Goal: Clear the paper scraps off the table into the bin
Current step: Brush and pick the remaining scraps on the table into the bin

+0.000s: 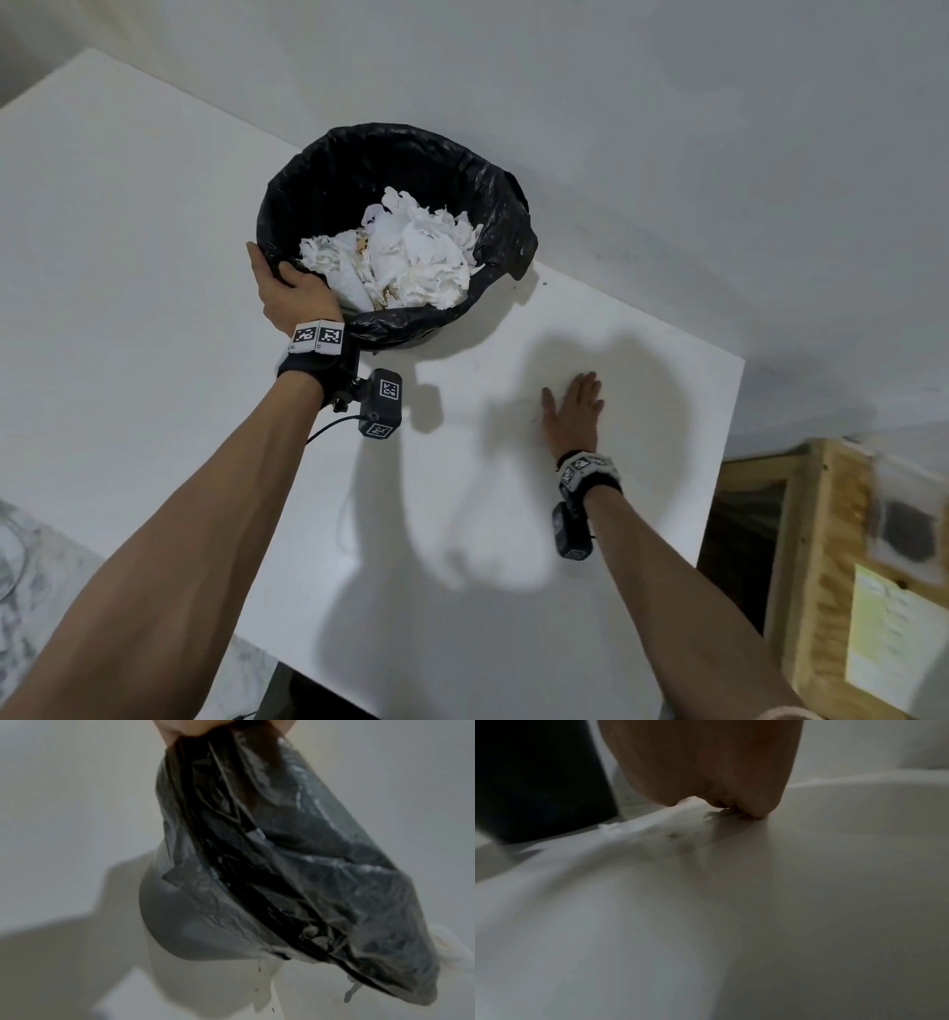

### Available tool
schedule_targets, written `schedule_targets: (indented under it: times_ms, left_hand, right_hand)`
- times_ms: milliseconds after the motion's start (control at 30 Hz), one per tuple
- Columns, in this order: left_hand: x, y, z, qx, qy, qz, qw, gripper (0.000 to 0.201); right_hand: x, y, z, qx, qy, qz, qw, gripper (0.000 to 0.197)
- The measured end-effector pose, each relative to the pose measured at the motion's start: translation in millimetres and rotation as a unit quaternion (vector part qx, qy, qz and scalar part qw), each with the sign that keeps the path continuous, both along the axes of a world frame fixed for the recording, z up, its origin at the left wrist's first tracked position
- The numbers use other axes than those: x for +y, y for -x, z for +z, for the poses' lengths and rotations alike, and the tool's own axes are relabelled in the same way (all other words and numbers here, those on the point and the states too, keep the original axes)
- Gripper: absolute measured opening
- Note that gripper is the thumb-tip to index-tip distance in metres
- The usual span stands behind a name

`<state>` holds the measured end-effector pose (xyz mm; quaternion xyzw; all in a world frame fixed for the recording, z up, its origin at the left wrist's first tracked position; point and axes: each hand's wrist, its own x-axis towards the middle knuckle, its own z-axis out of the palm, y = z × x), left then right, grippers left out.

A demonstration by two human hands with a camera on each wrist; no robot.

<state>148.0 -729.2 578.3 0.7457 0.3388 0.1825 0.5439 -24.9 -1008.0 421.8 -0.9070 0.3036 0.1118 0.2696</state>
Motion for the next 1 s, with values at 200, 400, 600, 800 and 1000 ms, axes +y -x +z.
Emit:
schedule_targets:
  times_ms: [200, 400, 600, 800, 1000]
  left_hand:
    - [20.5, -3.0, 0.5, 0.004, -0.006, -0.003, 1.0, 0.044]
    - [53.4, -6.8, 1.0, 0.011, -0.015, -0.013, 1.0, 0.045]
    - [63.2, -7.8, 4.0, 0.017, -0.005, -0.032, 0.999, 0.046]
    - [67.4, -6.9, 9.8, 0.02, 0.001, -0.056, 0.998, 0.046]
    - [76.7, -8.7, 7.6, 0.018, -0.002, -0.083, 0.996, 0.046]
  right_hand:
    - [71.9, -4.8, -4.6, -0.04, 0.032, 0.076, 0.996, 0.055]
    - [58.0, 26.9, 9.4, -0.197, 0.072, 0.046, 0.977, 0.02]
    - [53.7, 35.0, 18.5, -0.105, 0.01, -0.06, 0.993, 0.027]
    - [98.8, 45.4, 23.7, -0.076, 0.05, -0.081, 0.993, 0.036]
    - [123.3, 55.9, 22.2, -0.06, 0.08, -0.039, 0.994, 0.028]
